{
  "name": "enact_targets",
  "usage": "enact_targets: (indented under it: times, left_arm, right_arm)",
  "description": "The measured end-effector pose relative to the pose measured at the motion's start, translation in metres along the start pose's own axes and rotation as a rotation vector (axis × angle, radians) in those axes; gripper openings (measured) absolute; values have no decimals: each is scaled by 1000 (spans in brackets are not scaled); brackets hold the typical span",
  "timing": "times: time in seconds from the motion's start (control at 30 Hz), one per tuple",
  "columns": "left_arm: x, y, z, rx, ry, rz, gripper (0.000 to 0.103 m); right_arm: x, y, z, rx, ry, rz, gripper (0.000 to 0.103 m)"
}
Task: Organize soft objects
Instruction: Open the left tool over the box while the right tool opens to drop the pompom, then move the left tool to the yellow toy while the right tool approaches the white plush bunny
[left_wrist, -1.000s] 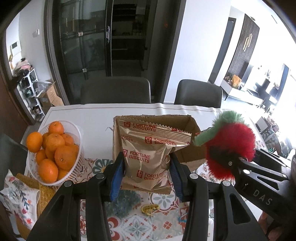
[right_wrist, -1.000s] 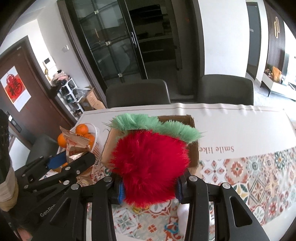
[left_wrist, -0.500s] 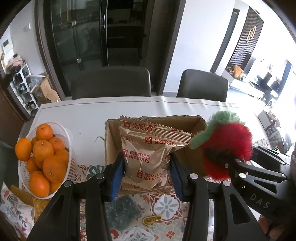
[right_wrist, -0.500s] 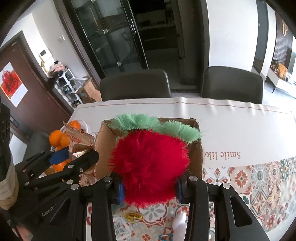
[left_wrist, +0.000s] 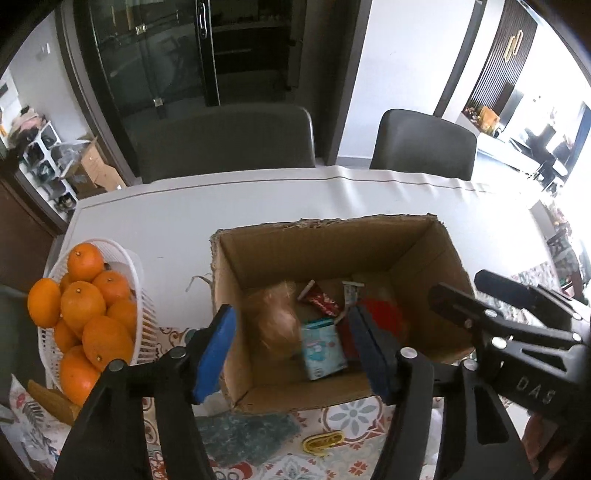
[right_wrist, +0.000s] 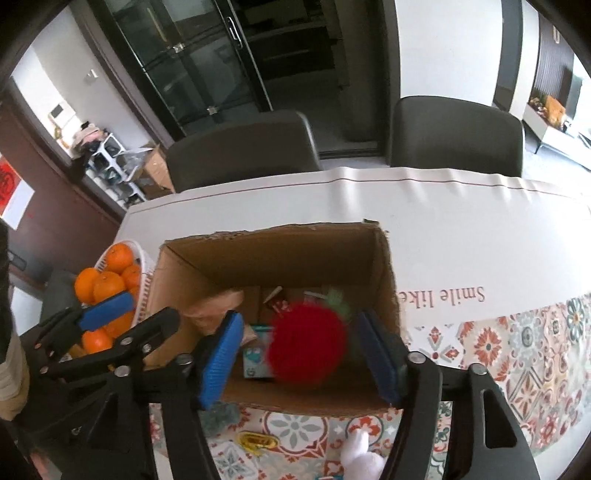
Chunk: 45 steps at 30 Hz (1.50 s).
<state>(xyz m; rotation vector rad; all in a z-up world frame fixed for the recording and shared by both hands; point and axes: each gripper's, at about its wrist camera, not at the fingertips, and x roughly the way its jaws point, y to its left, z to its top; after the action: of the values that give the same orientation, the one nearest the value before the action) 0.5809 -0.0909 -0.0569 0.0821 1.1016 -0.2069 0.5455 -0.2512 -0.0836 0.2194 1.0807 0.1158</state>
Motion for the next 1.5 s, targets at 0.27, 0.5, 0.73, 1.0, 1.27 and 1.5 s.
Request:
enact_targets:
  times: [0.27,0.5,0.73,1.0,1.27,1.5]
  left_arm:
    - [-29,2,-22,38,-55,36,67]
    - [-54,7,-53,43,-83,22,68]
    - [-51,0,-90,64,-18,-4,69]
    - [-26,-8,-133,30,110,-96,69]
    - [6,-9,-155,-17,239,-145,69]
    - [38,-11,-168,-97,320,-139,69]
  right_arm:
    - [-24,8,-13,-44,-51,-86,67]
    - [-49,23,-38,-90,-82,-71,67]
    - [-59,27,-70,-145,-48,-130,67]
    - [-55,16,-111,-128,20,-168,67]
    - [-31,3,-139,-52,92,-160,67]
    - [-6,-9,-144,-59,144,-202,67]
